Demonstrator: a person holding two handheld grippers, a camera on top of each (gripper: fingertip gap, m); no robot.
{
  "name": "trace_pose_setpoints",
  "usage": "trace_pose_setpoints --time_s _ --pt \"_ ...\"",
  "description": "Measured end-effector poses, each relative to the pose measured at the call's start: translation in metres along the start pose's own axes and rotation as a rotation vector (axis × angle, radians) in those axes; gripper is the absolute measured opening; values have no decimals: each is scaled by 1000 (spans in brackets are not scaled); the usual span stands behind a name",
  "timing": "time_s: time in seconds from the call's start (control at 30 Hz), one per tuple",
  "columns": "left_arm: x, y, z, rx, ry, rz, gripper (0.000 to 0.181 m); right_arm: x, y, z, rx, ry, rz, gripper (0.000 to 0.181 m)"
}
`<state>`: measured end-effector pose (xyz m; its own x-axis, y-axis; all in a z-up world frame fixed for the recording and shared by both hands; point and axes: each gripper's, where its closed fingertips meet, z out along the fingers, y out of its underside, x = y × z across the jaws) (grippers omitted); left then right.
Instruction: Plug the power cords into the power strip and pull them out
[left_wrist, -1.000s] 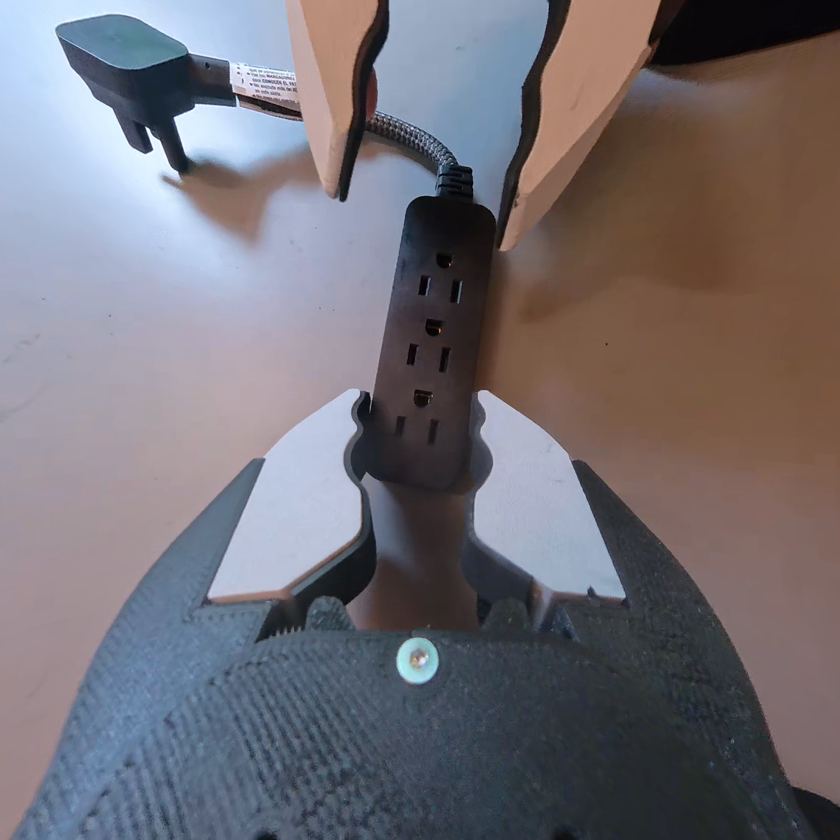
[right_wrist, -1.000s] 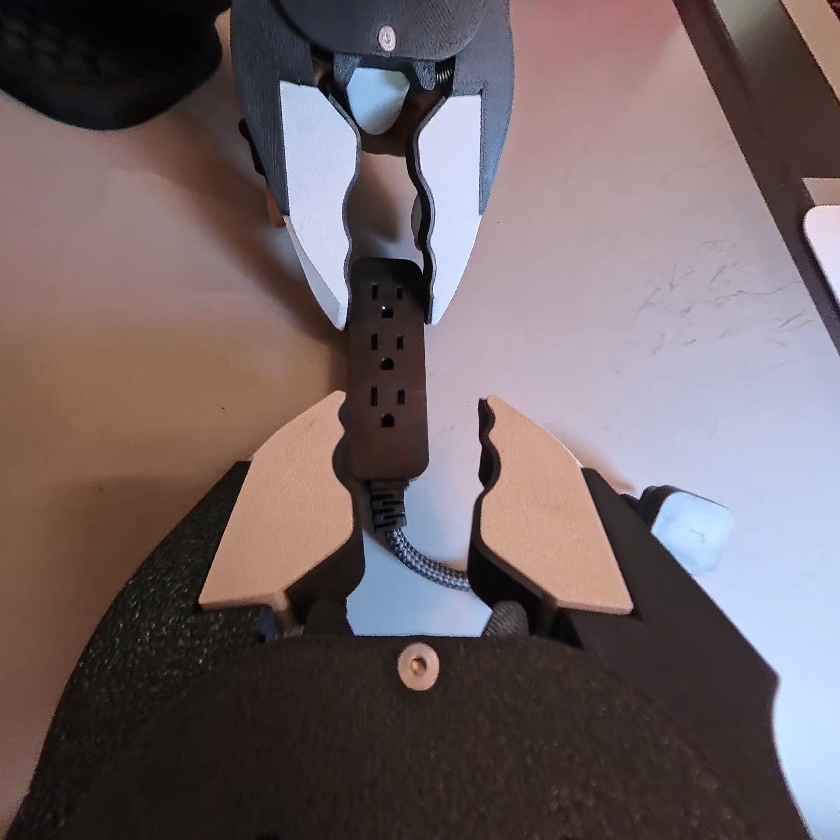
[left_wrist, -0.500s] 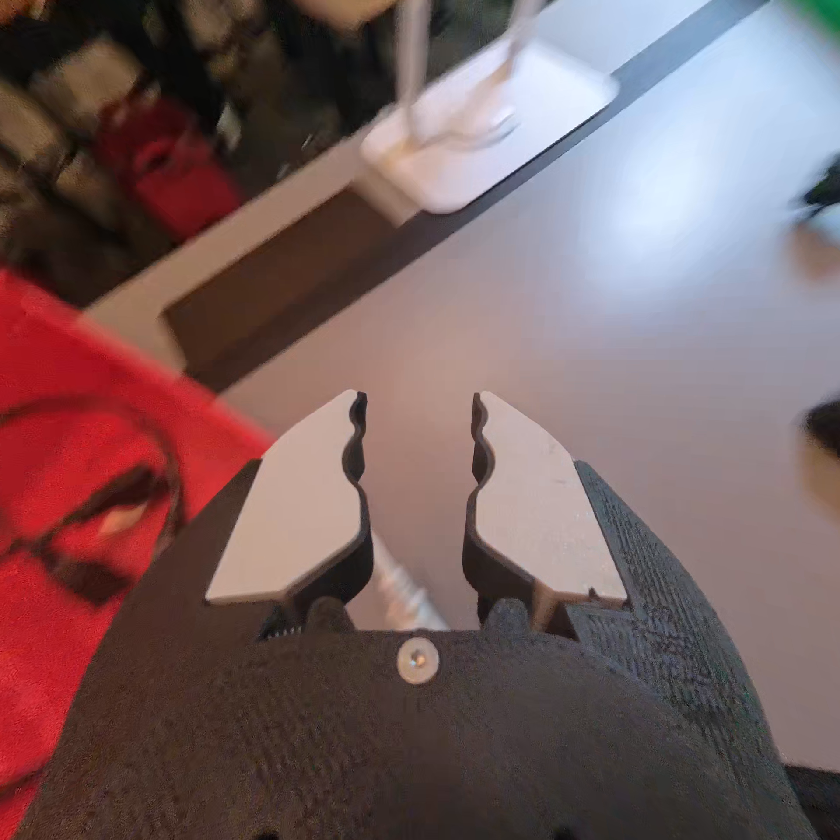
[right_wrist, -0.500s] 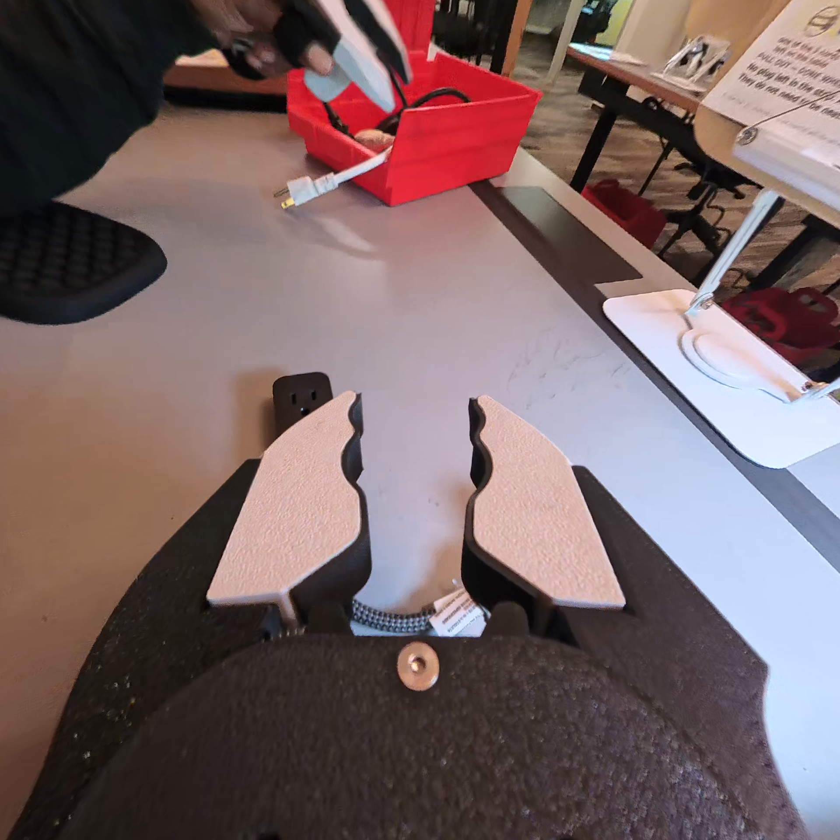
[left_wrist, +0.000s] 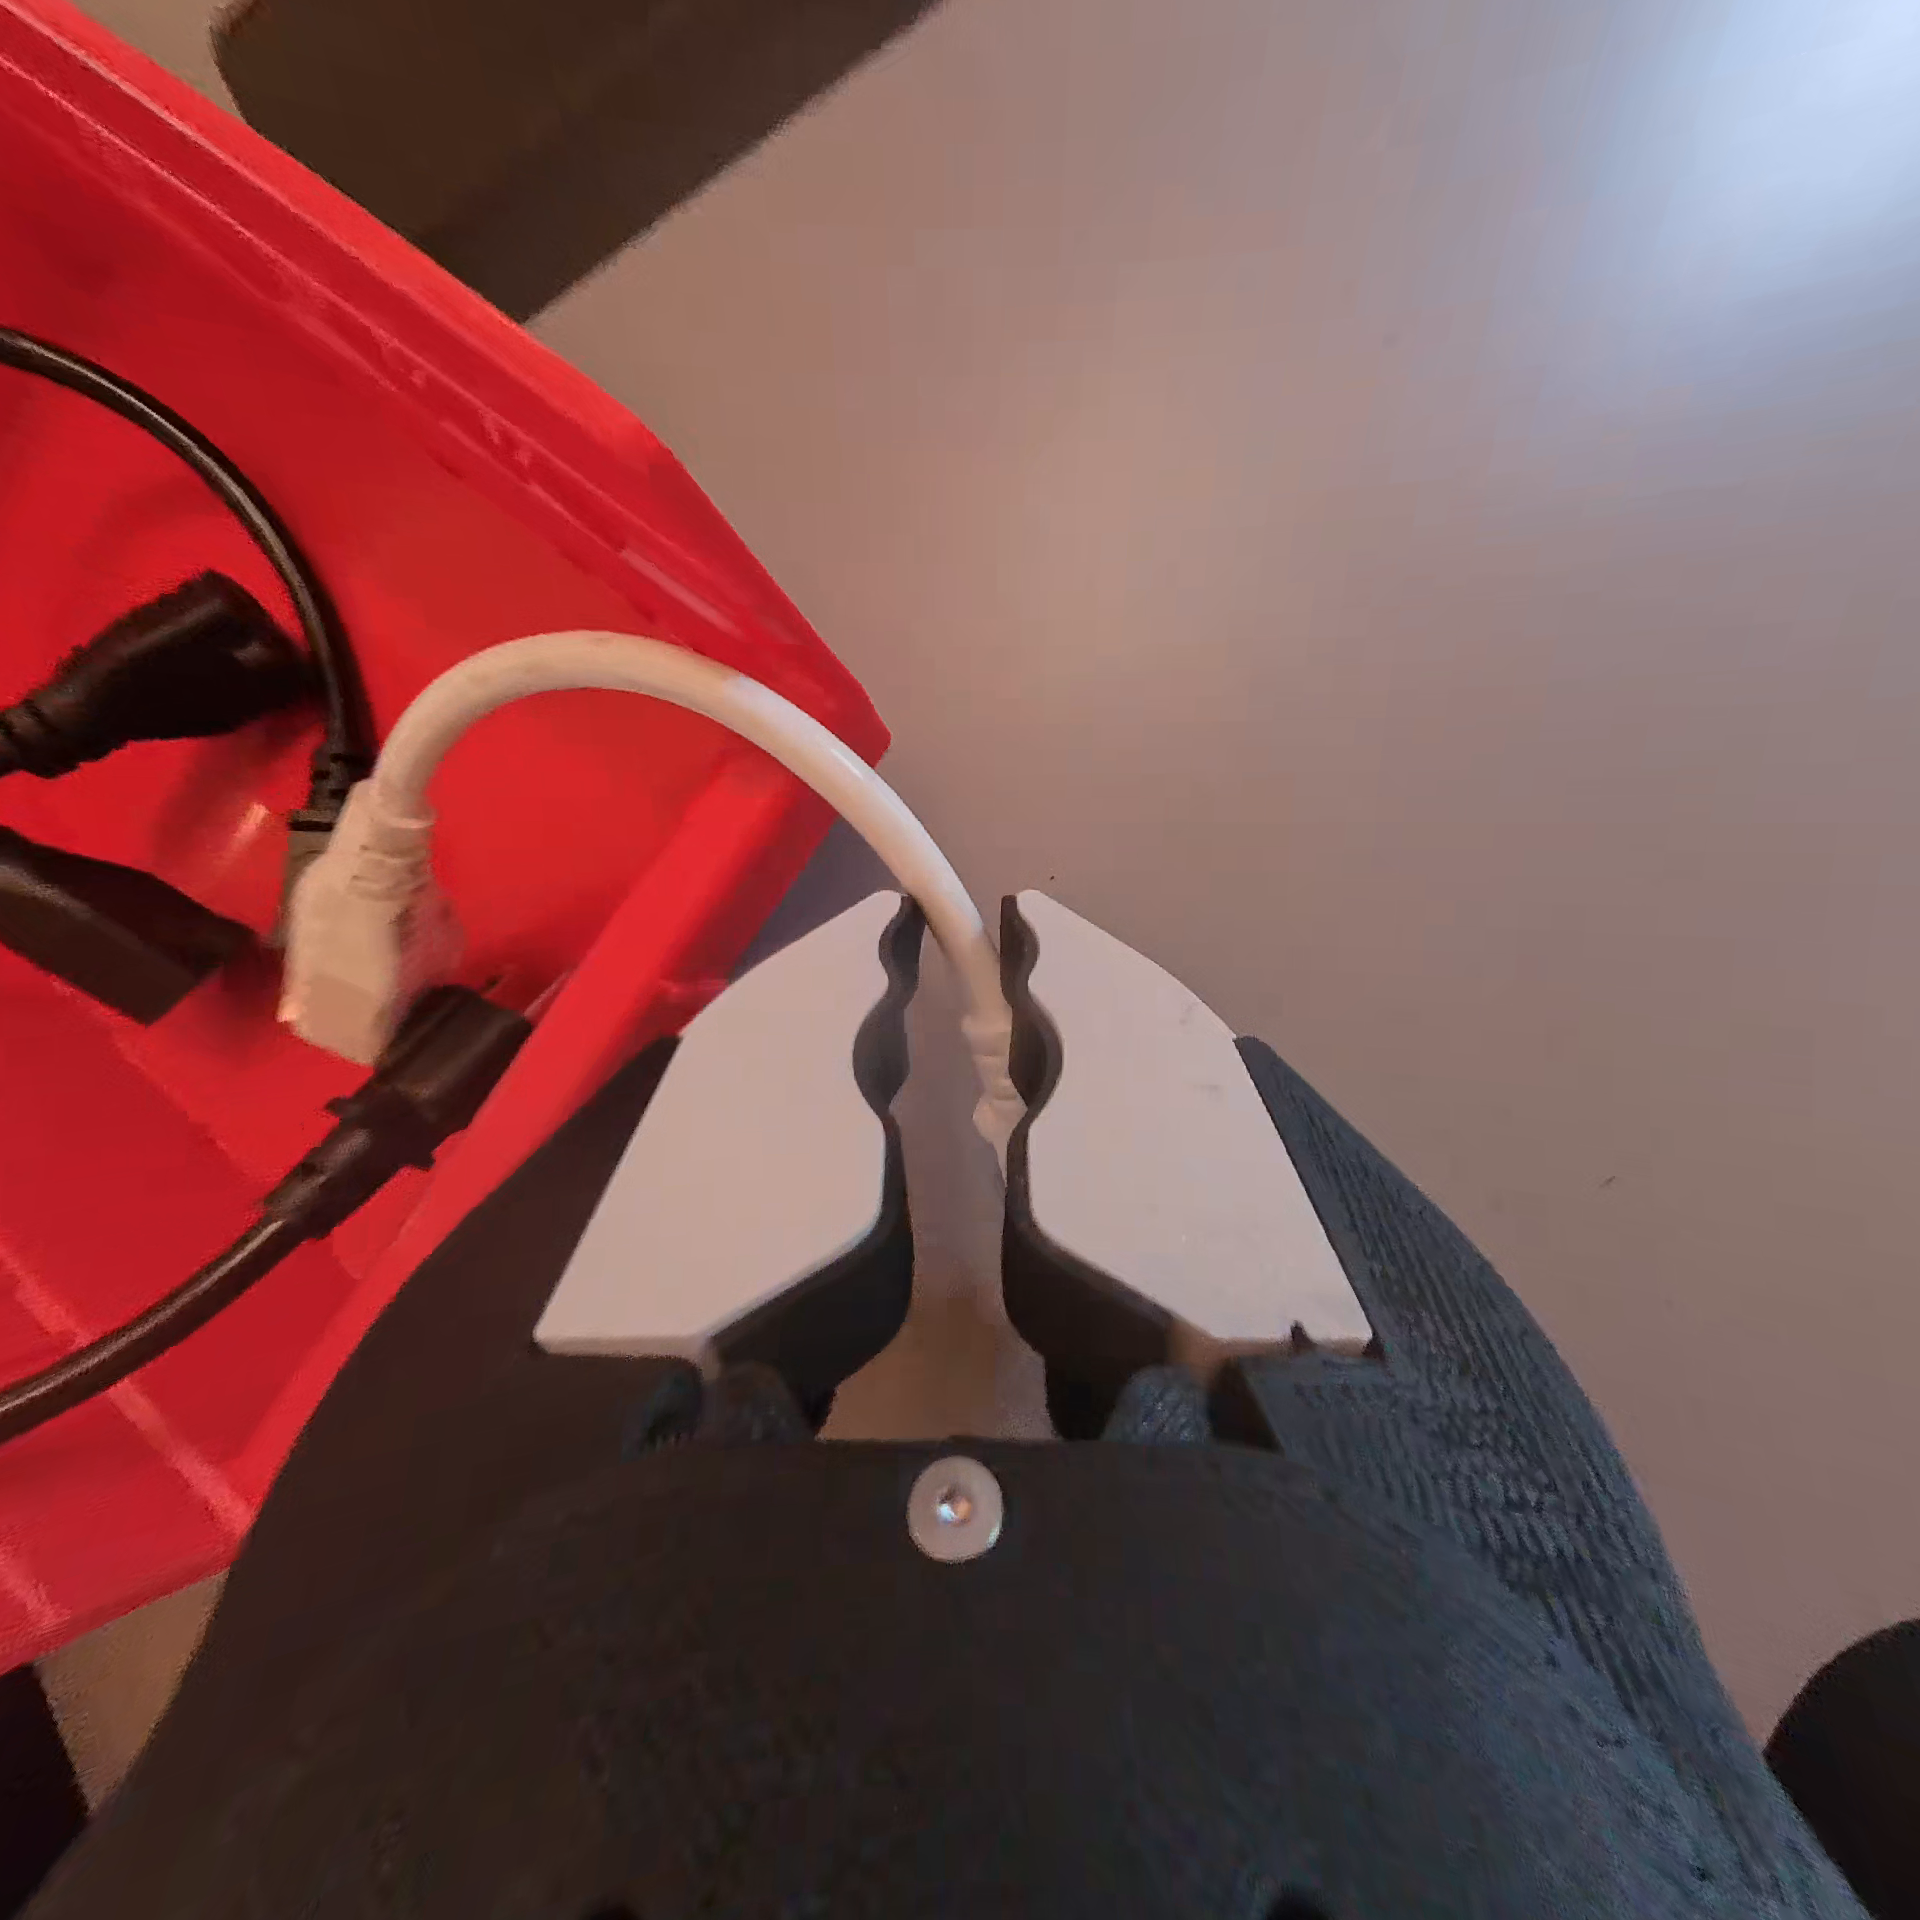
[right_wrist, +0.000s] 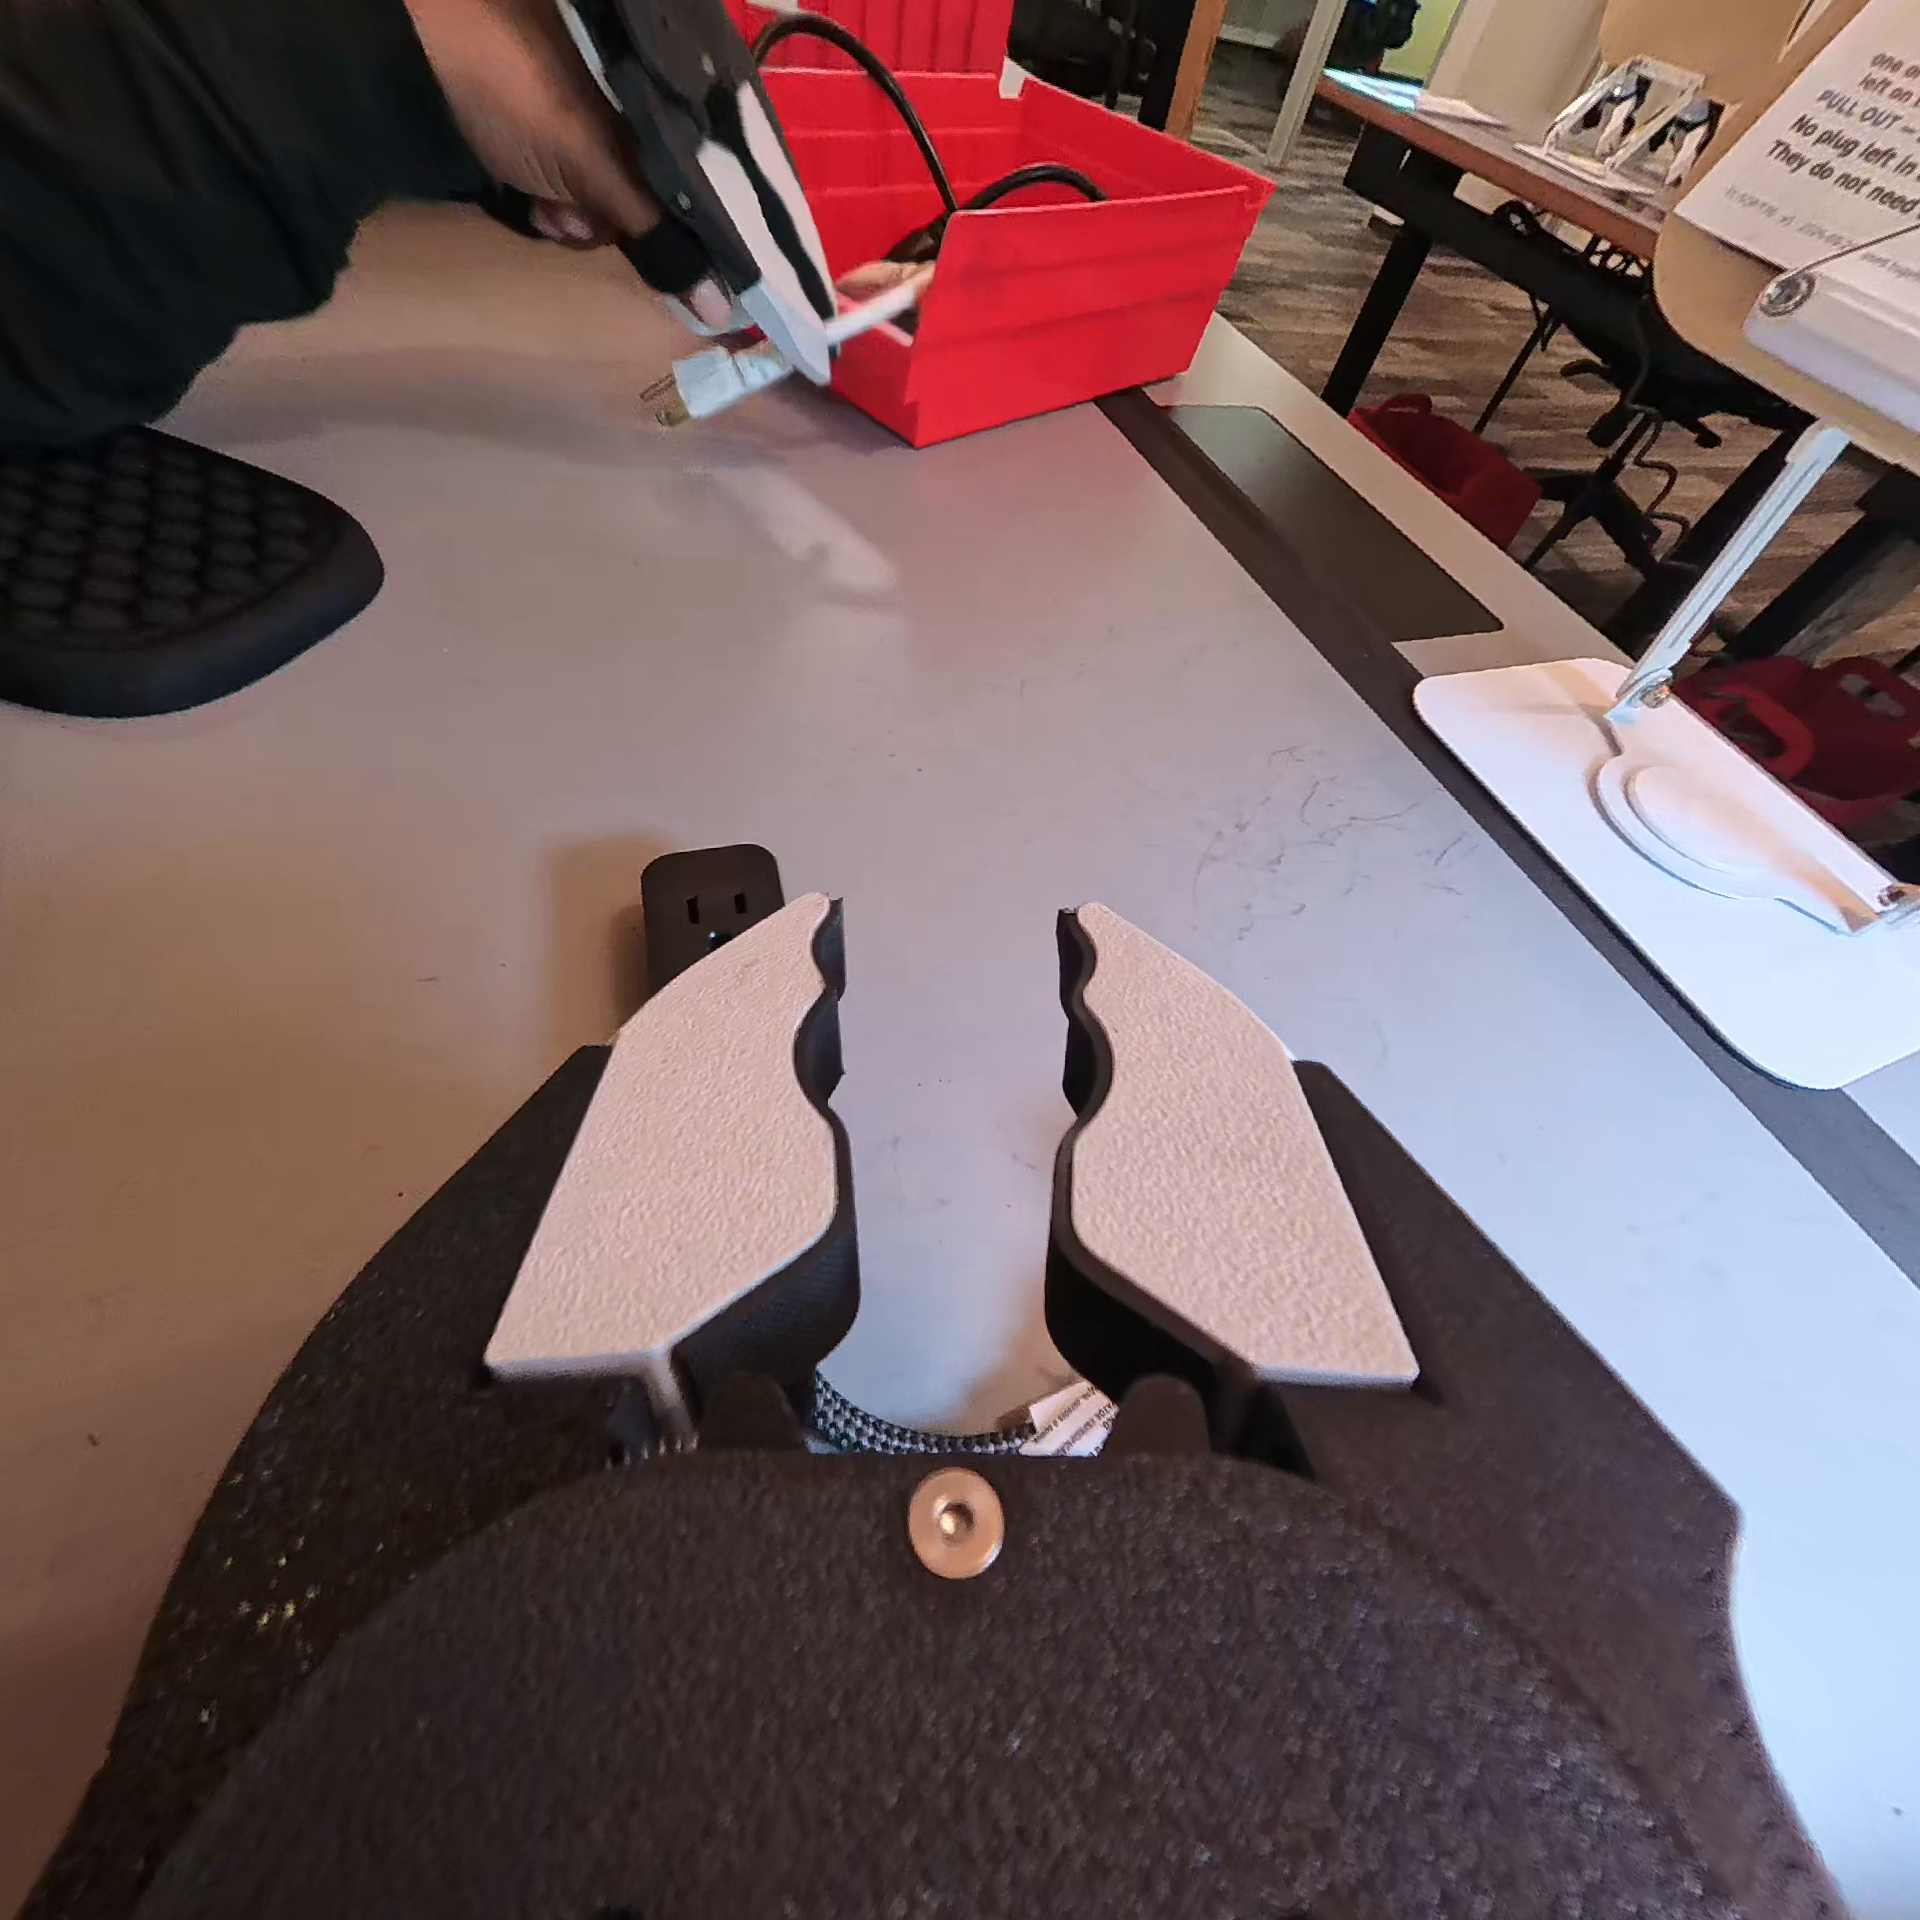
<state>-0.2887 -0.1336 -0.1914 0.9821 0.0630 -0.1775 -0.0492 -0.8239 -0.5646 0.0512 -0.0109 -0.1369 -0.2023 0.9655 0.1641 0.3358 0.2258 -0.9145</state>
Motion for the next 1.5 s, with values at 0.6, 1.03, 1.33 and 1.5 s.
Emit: trace_pose_setpoints --time_s 0.6,1.03,1.33,1.5 --pt "105 -131 -167 707 189 230 8 -11 -22 -2 115 -50 36 34" --pt "251 -132 -83 549 977 202 8 -43 -26 -6 135 -228 -18 21" --pt "308 -177 -124 704 1309 194 8 -69 -45 19 240 -250 109 43" --pt "331 -192 -159 785 1536 214 8 -51 -72 0 455 -199 170 34"
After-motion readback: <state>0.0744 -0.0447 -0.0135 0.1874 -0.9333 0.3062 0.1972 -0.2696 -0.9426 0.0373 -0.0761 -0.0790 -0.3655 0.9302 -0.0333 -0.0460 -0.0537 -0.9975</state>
